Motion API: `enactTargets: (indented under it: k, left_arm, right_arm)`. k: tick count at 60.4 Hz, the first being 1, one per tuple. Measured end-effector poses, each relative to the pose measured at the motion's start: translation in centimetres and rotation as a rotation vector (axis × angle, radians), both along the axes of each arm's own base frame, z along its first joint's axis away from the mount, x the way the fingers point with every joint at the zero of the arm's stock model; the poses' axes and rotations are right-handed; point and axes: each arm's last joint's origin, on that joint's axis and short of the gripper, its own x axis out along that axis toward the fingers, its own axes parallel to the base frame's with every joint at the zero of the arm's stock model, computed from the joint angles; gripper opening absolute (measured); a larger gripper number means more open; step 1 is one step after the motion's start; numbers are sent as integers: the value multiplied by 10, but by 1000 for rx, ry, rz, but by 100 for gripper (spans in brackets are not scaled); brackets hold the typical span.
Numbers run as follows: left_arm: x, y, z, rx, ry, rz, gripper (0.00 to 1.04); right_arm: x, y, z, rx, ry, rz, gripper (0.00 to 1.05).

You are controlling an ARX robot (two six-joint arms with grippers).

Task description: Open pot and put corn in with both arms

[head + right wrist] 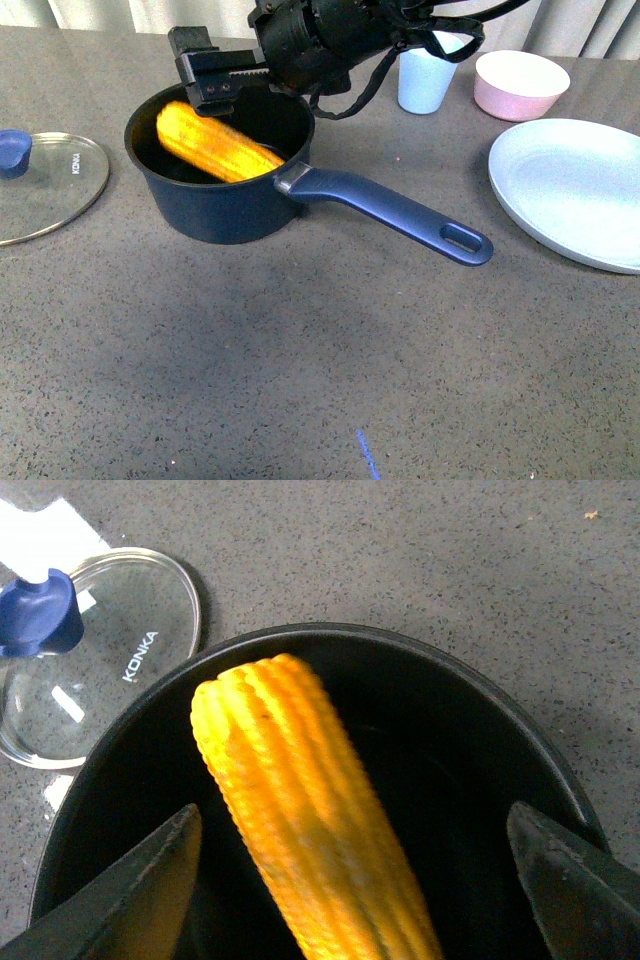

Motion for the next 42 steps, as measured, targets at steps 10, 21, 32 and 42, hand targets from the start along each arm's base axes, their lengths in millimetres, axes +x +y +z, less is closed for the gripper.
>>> enactTargets:
  k: [10,21,32,42]
  left_arm:
    - [0,0,0,0,0,0,96]
    - [0,0,0,0,0,0,96]
    - [0,0,0,0,0,0,96]
    - [0,0,0,0,0,0,96]
  right_arm:
    - [-10,-24,25,74,-52,-54,96]
    - [-36,-77,63,146,-160,-176,96]
    - [-90,-145,83,155,-204,-288,96]
    - [-120,-171,98,180,-245,-338,96]
